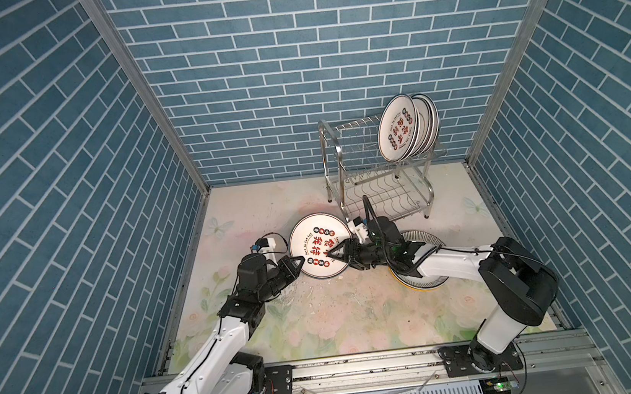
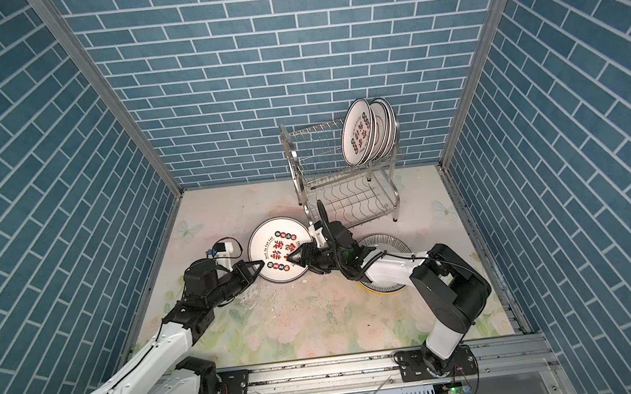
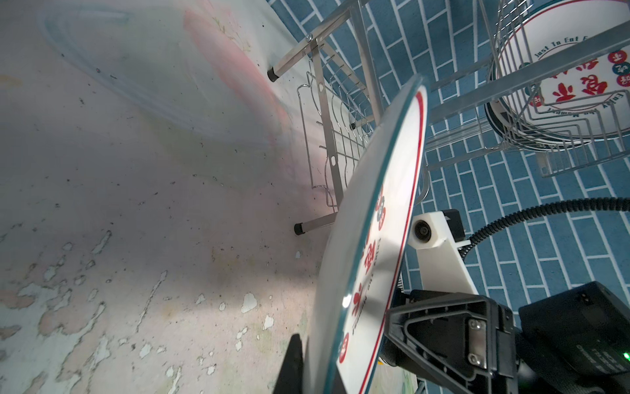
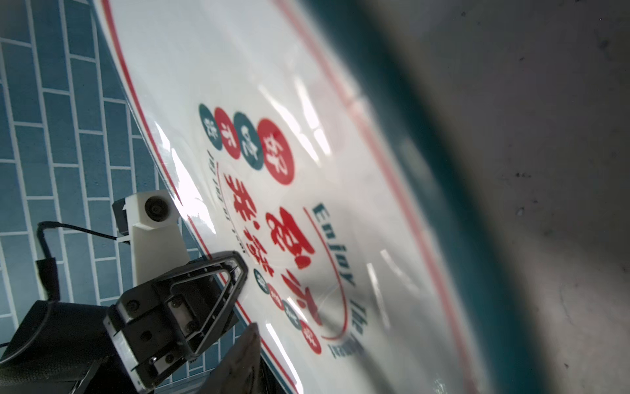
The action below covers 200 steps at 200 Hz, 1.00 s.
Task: Unload the plates from the dish rack
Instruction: Place a plate at the middle-left of the table.
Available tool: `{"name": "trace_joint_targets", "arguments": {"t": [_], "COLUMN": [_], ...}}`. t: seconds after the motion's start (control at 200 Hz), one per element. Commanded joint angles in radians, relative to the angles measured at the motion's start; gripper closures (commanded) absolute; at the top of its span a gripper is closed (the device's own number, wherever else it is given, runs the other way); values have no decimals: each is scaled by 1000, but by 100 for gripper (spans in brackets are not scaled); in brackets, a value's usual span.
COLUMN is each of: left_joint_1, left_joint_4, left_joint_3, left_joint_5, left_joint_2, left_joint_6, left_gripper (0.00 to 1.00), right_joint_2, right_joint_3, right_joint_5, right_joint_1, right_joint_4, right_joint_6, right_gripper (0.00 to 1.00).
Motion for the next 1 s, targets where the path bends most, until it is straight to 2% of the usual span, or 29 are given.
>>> {"name": "trace_joint_targets", "arguments": {"t": [0.0,0.265,0.43,0.705,0.995], "left_joint_1": [26,82,127,295,438], "left_joint_4": [-97,-209,-263,-431,-423], "left_joint_3": [14,44,46,84,76], "left_joint_5": [29,45,45,23,40], "left_joint_2": [-18,-95,-109,-100,-18], "left_joint_6": [44,50,52,125,162], "left_gripper": [100,100,100,100,100], "right_joint_2": [-80,-156,-190,-324,-509], "right_joint_3": [84,112,108,52,1], "right_joint_5": [42,199,256,344,549], "right_joint_1": [-9,-17,-34,-41,-68], "right_joint_4": [-88,-359,-440,-603,-823], "right_joint_6": [-107,-211,-257,-338,-411], "right_gripper": [40,38,39,38,38]}}
